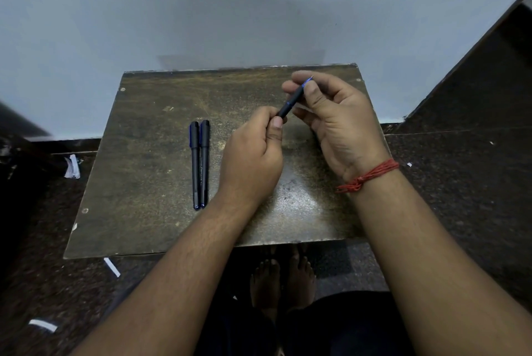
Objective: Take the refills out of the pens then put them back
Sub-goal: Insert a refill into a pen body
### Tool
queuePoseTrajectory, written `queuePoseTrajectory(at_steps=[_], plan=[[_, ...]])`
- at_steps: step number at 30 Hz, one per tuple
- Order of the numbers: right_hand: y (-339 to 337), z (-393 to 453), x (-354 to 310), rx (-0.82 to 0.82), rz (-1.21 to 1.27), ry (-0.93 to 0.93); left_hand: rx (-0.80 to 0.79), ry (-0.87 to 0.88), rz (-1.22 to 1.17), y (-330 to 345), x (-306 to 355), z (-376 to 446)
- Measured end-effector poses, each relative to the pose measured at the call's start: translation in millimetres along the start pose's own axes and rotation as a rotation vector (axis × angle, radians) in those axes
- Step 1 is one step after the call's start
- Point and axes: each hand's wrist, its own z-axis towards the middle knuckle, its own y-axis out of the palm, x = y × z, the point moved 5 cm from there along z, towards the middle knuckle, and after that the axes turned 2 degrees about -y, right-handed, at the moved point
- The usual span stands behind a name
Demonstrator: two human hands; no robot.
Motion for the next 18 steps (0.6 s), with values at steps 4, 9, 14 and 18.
queuePoseTrajectory(at_steps=[4, 9, 14, 18], plan=[[1.7, -0.4, -0.2, 0.056, 0.035, -0.001, -0.005, 0.004, 0.011, 0.5, 0.0, -0.2], [0.0, -1.0, 0.6, 0.058, 0.054, 0.005, -0.011, 0.000, 0.013, 0.2, 0.9, -0.5], [4.4, -2.4, -2.0, 0.012, 0.020, -0.008, 0.016, -0.015, 0.009, -1.1, -0.5, 0.0], [3.4, -2.2, -2.1, 0.044, 0.022, -0.014, 0.013, -0.007, -0.002, -1.7, 1.1, 0.5]])
